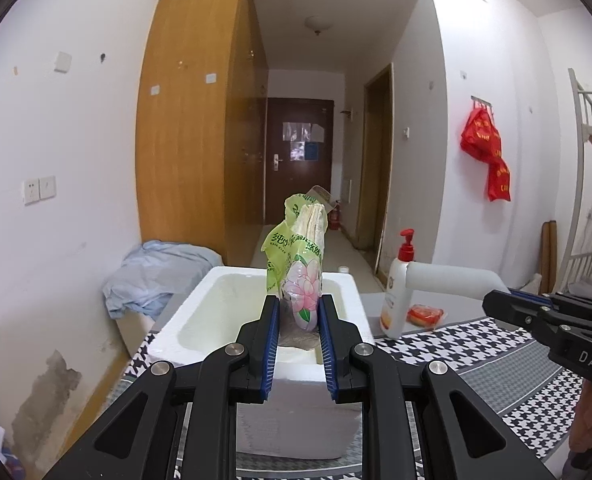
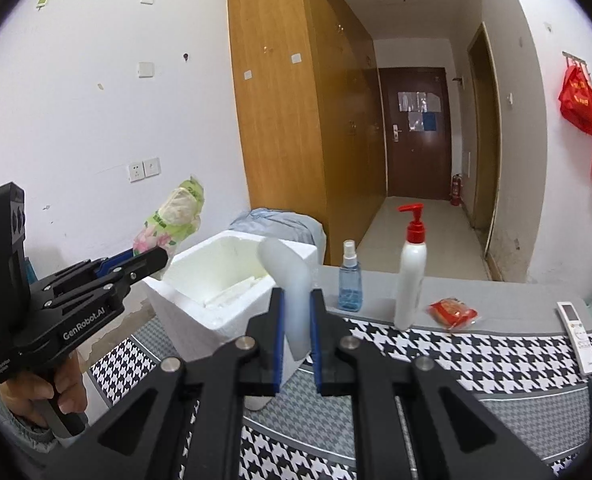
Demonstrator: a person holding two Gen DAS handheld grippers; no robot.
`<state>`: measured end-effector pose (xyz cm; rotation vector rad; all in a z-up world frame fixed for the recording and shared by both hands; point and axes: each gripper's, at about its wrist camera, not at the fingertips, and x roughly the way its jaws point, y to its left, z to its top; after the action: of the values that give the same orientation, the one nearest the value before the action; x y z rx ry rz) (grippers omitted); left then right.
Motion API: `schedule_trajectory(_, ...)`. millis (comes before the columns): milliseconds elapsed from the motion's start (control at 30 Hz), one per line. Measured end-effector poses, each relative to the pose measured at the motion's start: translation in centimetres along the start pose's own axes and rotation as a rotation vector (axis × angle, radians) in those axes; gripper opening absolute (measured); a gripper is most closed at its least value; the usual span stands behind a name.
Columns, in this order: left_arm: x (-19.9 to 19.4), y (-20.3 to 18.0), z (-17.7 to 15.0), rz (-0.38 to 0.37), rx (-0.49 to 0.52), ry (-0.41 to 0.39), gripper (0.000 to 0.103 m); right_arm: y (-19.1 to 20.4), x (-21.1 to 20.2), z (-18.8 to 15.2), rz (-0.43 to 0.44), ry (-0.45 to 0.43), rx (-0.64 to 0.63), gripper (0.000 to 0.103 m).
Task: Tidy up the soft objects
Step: 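Carry the bundle and foam tube above the foam box with both tools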
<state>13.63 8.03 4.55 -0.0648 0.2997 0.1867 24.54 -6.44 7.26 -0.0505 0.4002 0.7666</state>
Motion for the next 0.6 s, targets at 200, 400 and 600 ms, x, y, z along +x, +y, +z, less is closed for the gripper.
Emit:
schedule_trajectory(200,0.4,1.2,-0.1,0.028,-0.009,0.004,0.021,0.8,2.0,0.5,0.03,0.025,-0.008,0.014)
schedule_trajectory(400,0.6,2.9,-0.1,0.074,-0.021,0.004,0.021,2.5,3.7,1.0,0.064,0.046,-0.024,0.014)
schedule_trajectory(600,0.5,4.0,-0.1,0.09,-0.029,0.002,0.021,4.0,5.1,1.5,0.088,0.062,-0.041,0.014)
